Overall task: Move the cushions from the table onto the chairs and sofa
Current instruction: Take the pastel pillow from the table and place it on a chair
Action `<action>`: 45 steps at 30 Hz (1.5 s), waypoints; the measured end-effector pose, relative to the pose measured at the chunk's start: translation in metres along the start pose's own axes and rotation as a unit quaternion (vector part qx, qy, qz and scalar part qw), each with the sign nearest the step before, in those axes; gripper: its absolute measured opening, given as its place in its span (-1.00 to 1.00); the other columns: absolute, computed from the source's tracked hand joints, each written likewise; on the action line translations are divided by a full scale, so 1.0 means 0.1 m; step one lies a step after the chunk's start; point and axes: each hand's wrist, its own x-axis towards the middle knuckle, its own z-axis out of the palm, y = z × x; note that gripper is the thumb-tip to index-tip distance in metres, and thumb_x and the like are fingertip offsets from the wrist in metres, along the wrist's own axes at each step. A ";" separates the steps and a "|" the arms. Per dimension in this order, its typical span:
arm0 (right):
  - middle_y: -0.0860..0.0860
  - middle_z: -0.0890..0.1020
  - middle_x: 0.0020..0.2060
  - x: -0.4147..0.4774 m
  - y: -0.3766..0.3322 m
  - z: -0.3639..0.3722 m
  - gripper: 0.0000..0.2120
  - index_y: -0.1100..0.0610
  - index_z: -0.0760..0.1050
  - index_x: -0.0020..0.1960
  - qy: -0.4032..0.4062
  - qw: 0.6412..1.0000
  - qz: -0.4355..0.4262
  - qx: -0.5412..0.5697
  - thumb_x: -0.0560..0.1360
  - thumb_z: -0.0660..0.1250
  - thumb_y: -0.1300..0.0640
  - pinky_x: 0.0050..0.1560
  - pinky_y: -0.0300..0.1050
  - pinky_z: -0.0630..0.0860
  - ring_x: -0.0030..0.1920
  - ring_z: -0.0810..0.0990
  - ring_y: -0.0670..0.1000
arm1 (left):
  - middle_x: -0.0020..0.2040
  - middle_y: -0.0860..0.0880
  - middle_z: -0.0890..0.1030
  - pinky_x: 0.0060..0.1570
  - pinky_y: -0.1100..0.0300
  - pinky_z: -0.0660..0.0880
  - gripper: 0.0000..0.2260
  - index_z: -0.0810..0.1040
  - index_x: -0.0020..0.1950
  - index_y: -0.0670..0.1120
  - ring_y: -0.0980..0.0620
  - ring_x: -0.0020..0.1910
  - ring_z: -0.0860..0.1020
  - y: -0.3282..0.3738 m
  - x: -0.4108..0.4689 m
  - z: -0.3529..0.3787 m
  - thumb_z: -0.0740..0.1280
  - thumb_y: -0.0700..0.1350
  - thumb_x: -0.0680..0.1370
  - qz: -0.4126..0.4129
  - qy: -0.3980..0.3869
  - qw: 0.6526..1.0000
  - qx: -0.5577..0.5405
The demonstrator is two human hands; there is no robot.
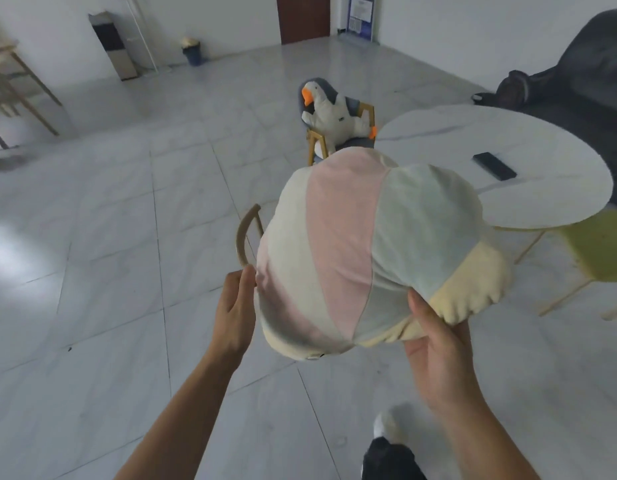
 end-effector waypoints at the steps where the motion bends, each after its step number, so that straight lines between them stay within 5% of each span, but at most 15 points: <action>1: 0.05 0.54 0.44 0.25 0.02 -0.05 -0.36 0.06 0.31 0.57 -0.009 1.000 0.008 0.001 0.51 0.34 0.23 0.40 0.08 0.48 0.46 0.50 0.10 | 0.06 0.15 0.54 0.02 0.23 0.38 -0.73 0.46 0.01 0.12 0.27 0.04 0.48 0.01 0.25 0.08 0.07 0.22 0.70 -0.007 -0.001 1.000 0.008; 5: 0.02 0.61 0.35 1.40 0.16 -0.28 -0.54 0.03 0.51 0.45 0.008 0.997 0.078 -0.002 0.56 0.25 0.23 0.34 0.01 0.55 0.37 0.58 0.05 | 0.10 0.18 0.56 0.27 0.10 0.34 -0.63 0.49 0.07 0.21 0.15 0.20 0.52 0.02 1.23 0.41 0.07 0.41 0.60 -0.055 -0.012 0.997 -0.058; 7: -0.06 0.74 0.09 2.03 0.36 -0.43 -0.65 -0.01 0.70 0.16 0.043 0.991 0.129 -0.006 0.58 0.21 0.24 0.09 -0.15 0.66 0.16 0.68 -0.01 | 0.26 0.07 0.66 0.33 0.02 0.39 -0.43 0.55 0.33 0.19 0.04 0.32 0.57 -0.04 1.65 0.62 0.01 0.46 0.55 -0.091 -0.068 0.986 -0.125; 9: -0.07 0.75 -0.02 2.69 0.59 -0.51 -0.69 0.00 0.68 0.15 0.074 0.980 0.175 -0.054 0.56 0.22 0.20 -0.12 -0.20 0.65 0.08 0.69 0.00 | 0.32 0.05 0.65 0.32 -0.01 0.45 -0.44 0.54 0.40 0.21 -0.01 0.35 0.58 -0.03 2.00 0.84 0.08 0.45 0.56 -0.133 -0.086 0.979 -0.124; 14: -0.06 0.67 0.26 4.05 1.21 -0.61 -0.49 -0.06 0.45 0.46 0.014 0.942 0.292 -0.162 0.52 0.33 -0.07 0.16 0.00 0.56 0.27 0.63 0.01 | 0.06 -0.07 0.76 0.04 0.08 0.60 -0.57 0.66 0.19 -0.07 -0.03 0.04 0.74 -0.01 2.71 1.24 0.53 0.13 0.43 -0.246 -0.018 0.960 -0.131; 19: -0.01 0.63 0.29 4.92 2.06 -0.58 -0.32 -0.05 0.46 0.42 0.008 0.909 0.338 -0.244 0.36 0.36 -0.28 0.29 0.12 0.53 0.32 0.59 0.05 | 0.01 -0.03 0.77 0.17 -0.02 0.60 -0.46 0.66 0.19 -0.07 -0.02 0.03 0.74 -0.29 3.30 1.43 0.57 0.13 0.28 -0.281 0.107 0.944 -0.138; 22: -0.01 0.59 0.31 5.26 2.74 -0.48 -0.31 -0.05 0.41 0.40 0.010 0.898 0.349 -0.270 0.39 0.30 -0.39 0.35 0.20 0.49 0.35 0.55 0.07 | -0.02 0.03 0.77 0.13 0.06 0.60 -0.56 0.69 0.08 -0.01 0.04 0.02 0.73 -0.64 3.68 1.48 0.59 0.12 0.27 -0.272 0.176 0.938 -0.124; 26: -0.21 0.37 0.51 5.52 3.80 -0.45 -0.24 -0.17 0.16 0.59 -0.054 0.878 0.323 -0.349 0.51 0.10 -0.53 0.55 0.12 0.29 0.50 0.36 -0.15 | -0.07 0.26 0.74 0.15 0.14 0.58 -0.77 0.67 0.03 0.07 0.27 -0.05 0.69 -1.30 4.17 1.52 0.57 0.06 0.43 -0.265 0.239 0.929 -0.092; 29: -0.12 0.35 0.51 5.43 4.41 -0.45 -0.31 0.05 0.08 0.65 -0.081 0.857 0.346 -0.374 0.66 0.11 -0.29 0.55 -0.09 0.23 0.49 0.36 -0.09 | 0.16 0.23 0.65 0.20 0.02 0.60 -0.40 0.59 0.30 0.13 0.21 0.05 0.65 -1.94 4.47 1.43 0.55 0.34 0.34 -0.332 0.229 0.915 -0.020; 32: -0.05 0.21 0.60 5.08 4.87 -0.58 -0.17 0.09 -0.14 0.68 -0.154 0.796 0.443 -0.383 0.63 0.14 -0.31 0.53 -0.17 0.13 0.59 0.20 -0.03 | 0.44 0.07 0.35 0.08 -0.09 0.67 0.05 0.24 0.57 0.22 -0.03 0.23 0.60 -2.39 4.64 1.33 0.53 0.50 0.17 -0.434 0.154 0.887 -0.011; 35: -0.06 0.15 0.65 4.77 5.17 -0.72 -0.07 -0.06 -0.08 0.68 -0.160 0.786 0.435 -0.409 0.51 0.17 -0.49 0.63 0.07 0.07 0.63 0.13 0.00 | 0.29 0.14 0.53 -0.03 -0.05 0.69 -0.16 0.31 0.48 0.16 -0.01 0.27 0.58 -2.55 4.80 1.26 0.55 0.38 0.30 -0.414 0.112 0.903 0.013; 38: -0.02 0.08 0.64 4.68 5.21 -0.67 -0.12 -0.12 -0.08 0.67 -0.134 0.789 0.401 -0.446 0.51 0.14 -0.46 0.61 0.02 -0.01 0.63 0.03 -0.01 | 0.25 0.06 0.60 0.13 -0.04 0.63 -0.12 0.22 0.60 0.04 -0.01 0.20 0.61 -2.64 4.92 1.13 0.52 0.29 0.41 -0.401 0.103 0.906 0.088; 41: 0.01 0.26 0.57 4.71 5.19 -0.58 -0.19 -0.13 0.06 0.65 -0.135 0.814 0.366 -0.430 0.52 0.15 -0.45 0.61 0.08 0.14 0.60 0.18 0.00 | -0.13 0.08 0.64 -0.02 0.01 0.58 -0.73 0.57 0.10 -0.05 0.10 -0.12 0.62 -2.61 4.95 1.11 0.44 0.11 0.55 -0.318 0.101 0.926 0.176; 43: 0.01 0.43 0.47 4.72 5.23 -0.52 -0.28 -0.10 0.23 0.60 -0.134 0.835 0.338 -0.413 0.55 0.19 -0.42 0.53 0.14 0.32 0.51 0.38 0.00 | -0.30 0.11 0.54 -0.15 0.09 0.47 -0.81 0.50 -0.13 0.00 0.10 -0.28 0.53 -2.52 4.86 1.17 0.38 0.06 0.61 -0.268 0.129 0.933 0.203; 45: 0.02 0.48 0.42 4.69 5.29 -0.45 -0.34 -0.06 0.31 0.55 -0.126 0.841 0.329 -0.411 0.57 0.20 -0.38 0.49 0.14 0.36 0.47 0.44 0.00 | -0.27 0.12 0.54 -0.11 0.05 0.51 -0.80 0.51 -0.10 -0.03 0.05 -0.23 0.53 -2.46 4.77 1.19 0.38 0.06 0.61 -0.234 0.169 0.936 0.203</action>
